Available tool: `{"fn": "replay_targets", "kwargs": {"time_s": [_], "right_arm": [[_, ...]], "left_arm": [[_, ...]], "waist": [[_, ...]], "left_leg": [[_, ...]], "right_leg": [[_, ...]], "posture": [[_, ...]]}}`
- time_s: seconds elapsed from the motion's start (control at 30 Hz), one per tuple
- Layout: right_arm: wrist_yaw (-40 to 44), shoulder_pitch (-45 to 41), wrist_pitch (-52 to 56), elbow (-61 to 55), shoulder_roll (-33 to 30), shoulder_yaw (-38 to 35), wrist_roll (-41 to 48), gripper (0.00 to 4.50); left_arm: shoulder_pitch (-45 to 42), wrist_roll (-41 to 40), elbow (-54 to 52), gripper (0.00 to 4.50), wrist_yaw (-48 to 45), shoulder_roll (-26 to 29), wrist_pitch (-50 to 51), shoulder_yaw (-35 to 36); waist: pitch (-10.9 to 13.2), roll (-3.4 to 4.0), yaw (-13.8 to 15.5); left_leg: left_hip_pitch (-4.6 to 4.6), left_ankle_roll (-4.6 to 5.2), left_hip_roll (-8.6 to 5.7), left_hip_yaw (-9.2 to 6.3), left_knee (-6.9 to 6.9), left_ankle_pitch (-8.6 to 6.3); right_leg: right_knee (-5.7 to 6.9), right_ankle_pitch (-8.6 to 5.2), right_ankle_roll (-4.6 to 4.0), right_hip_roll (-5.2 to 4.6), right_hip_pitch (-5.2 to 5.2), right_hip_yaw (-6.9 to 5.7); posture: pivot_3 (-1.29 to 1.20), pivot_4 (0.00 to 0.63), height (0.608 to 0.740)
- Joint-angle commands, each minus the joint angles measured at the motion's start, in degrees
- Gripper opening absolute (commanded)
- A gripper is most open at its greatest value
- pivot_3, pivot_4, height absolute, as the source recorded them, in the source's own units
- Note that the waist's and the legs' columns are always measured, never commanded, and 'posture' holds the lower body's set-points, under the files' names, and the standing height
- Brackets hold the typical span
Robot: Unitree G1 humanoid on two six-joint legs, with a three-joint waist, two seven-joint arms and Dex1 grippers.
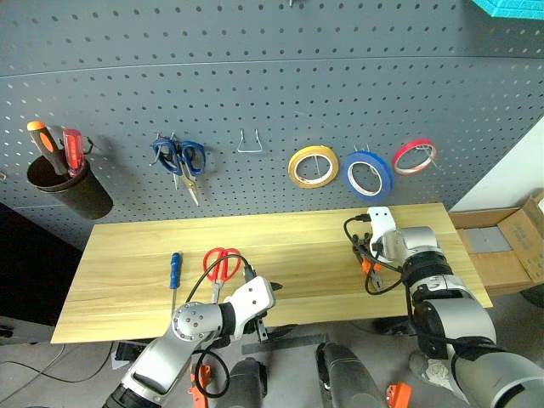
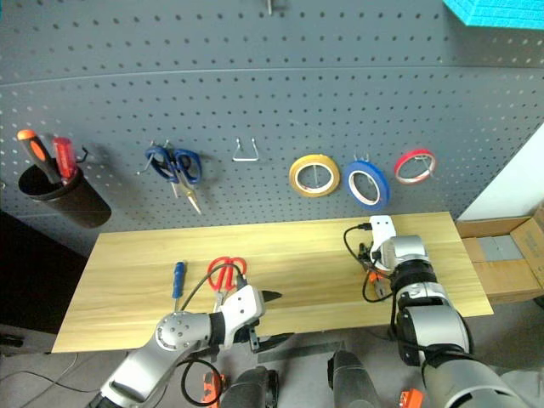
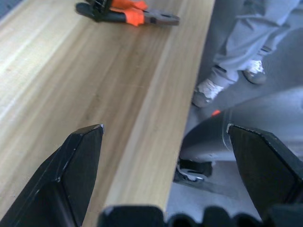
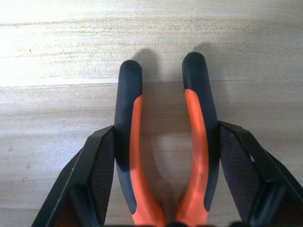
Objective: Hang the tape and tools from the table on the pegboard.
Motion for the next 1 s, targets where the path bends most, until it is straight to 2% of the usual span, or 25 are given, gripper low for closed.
{"fn": "replay_targets", "kwargs": {"time_s": [0.03, 0.13, 0.23, 0.37, 0.47, 0.6, 0.7, 0.83, 1.0], "right_arm": [[10.2, 3.9, -1.7, -13.4, -1.7, 6.4, 1.2, 2.71], [16.4, 10.4, -3.0, -29.6, -3.9, 10.8, 2.5, 2.71], [17.3, 15.5, -2.3, -44.1, -3.8, 11.1, 4.8, 2.71], [15.3, 18.9, 1.8, -60.7, 1.9, 8.3, 11.1, 2.71], [13.5, 18.9, 4.4, -67.2, 5.7, 7.7, 14.2, 2.71], [9.7, 13.3, 0.6, -69.7, 13.0, 5.8, 17.6, 2.71], [8.6, 9.2, -4.1, -68.1, 15.4, 5.2, 18.1, 2.71], [6.4, 2.4, -19.4, -62.5, 17.3, 5.4, 14.6, 2.71], [6.0, -3.0, -36.2, -53.8, 18.3, 6.7, 10.8, 2.71]], "left_arm": [[1.2, -1.9, -5.4, 4.5, 0.9, -0.6, 1.0, 1.6], [4.2, -6.0, -10.7, 4.5, 3.9, -2.9, 5.1, 5.1], [8.5, -11.7, -17.7, 4.5, 7.6, -6.0, 12.0, 8.7], [14.5, -16.5, -27.4, 4.5, 15.6, -10.8, 18.6, 13.3], [16.4, -16.4, -31.4, 4.5, 21.3, -13.9, 20.9, 14.6], [16.3, -13.6, -34.0, 4.5, 29.7, -18.2, 19.5, 18.2], [14.3, -11.8, -33.6, 4.5, 33.0, -19.1, 17.9, 20.8], [8.2, -10.2, -29.3, 4.5, 36.6, -20.5, 15.3, 24.1], [-0.1, -9.9, -25.3, 4.5, 36.9, -20.3, 15.3, 23.4]], "waist": [[0.0, 0.0, 0.0], [0.0, 0.03, 0.2], [0.0, 0.04, 0.2], [0.0, 0.03, 0.2], [-0.1, 0.01, 0.4], [-0.3, -0.2, 0.9], [-0.4, -0.3, 1.6], [-0.9, -0.53, 2.1], [-1.6, -0.91, 2.2]], "left_leg": [[-0.04, 0.0, 0.0, 0.01, 0.0, 0.0], [-0.27, -0.01, 0.0, 0.03, -0.01, -0.01], [-0.92, -0.05, 0.02, -0.01, 0.06, 0.01], [-1.13, -0.11, 0.03, -0.02, 0.08, 0.01], [-1.12, -0.22, -0.01, -0.11, 0.08, 0.07], [-1.12, -0.45, -0.09, -0.22, 0.15, 0.19], [-1.12, -0.68, -0.14, -0.2, 0.18, 0.34], [-1.09, -0.81, -0.1, -0.22, 0.17, 0.42], [-1.08, -1.02, -0.14, -0.09, 0.16, 0.55]], "right_leg": [[0.01, 0.0, 0.0, 0.0, -0.06, 0.01], [0.03, 0.0, 0.01, -0.02, -0.33, 0.04], [0.07, 0.01, 0.03, -0.17, -0.95, 0.02], [0.13, 0.02, 0.03, -0.34, -1.19, 0.01], [0.17, 0.02, 0.03, -0.32, -1.18, -0.05], [0.13, 0.11, 0.12, -0.28, -1.08, -0.13], [0.11, 0.31, 0.09, -0.14, -1.08, -0.12], [0.12, 0.42, -0.07, 0.05, -1.07, -0.17], [0.14, 0.62, -0.26, 0.2, -1.07, -0.31]], "posture": [[-0.01, 0.219, 0.74], [-0.02, 0.203, 0.74], [-0.03, 0.191, 0.74], [-0.02, 0.182, 0.74], [-0.01, 0.172, 0.74], [0.02, 0.156, 0.74], [0.04, 0.146, 0.74], [0.06, 0.135, 0.74], [0.06, 0.128, 0.74]]}}
